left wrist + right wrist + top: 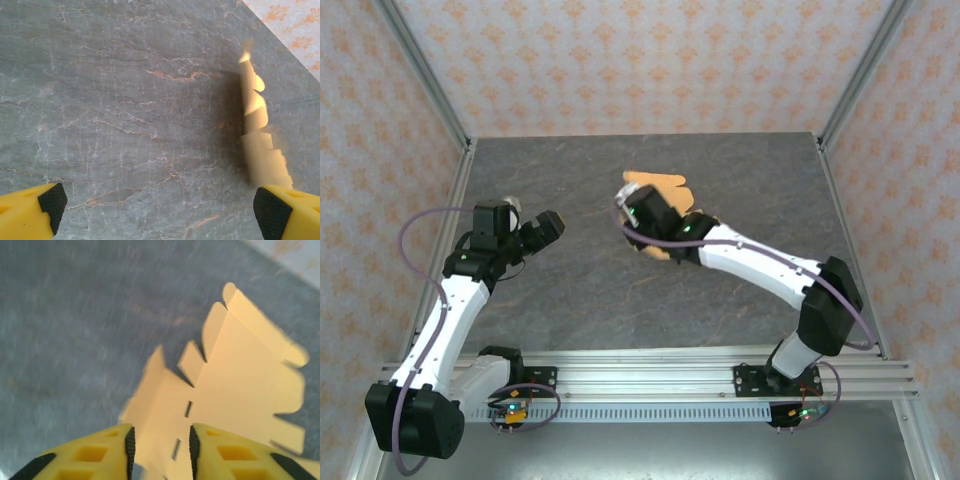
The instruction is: Fold the paper box
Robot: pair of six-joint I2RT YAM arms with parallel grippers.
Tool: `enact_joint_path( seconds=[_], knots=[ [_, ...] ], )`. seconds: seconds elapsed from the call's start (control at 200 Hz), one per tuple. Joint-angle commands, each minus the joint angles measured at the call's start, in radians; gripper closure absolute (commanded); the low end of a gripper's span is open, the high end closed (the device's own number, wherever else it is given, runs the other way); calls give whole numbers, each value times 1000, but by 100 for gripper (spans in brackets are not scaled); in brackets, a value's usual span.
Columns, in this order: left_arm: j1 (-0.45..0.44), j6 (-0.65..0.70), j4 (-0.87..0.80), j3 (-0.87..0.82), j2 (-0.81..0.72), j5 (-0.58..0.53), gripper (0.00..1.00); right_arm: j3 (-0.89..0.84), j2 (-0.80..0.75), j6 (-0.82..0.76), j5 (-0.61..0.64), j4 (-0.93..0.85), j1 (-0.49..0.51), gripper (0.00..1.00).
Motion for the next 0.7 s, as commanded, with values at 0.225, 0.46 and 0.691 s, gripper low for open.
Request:
enact_joint_path(
  seconds=[0.225,0.46,0.691],
  knots=[
    [-27,15,53,-45,66,43,0,-235,-205,771,98,-29,-7,30],
    [-210,-45,193,-65,211,67,0,-509,-370,1297,19,8,-219,19],
    [-298,-53,226,-33,310,49,0,-719,-398,1480,-202,284,-335,22]
  ],
)
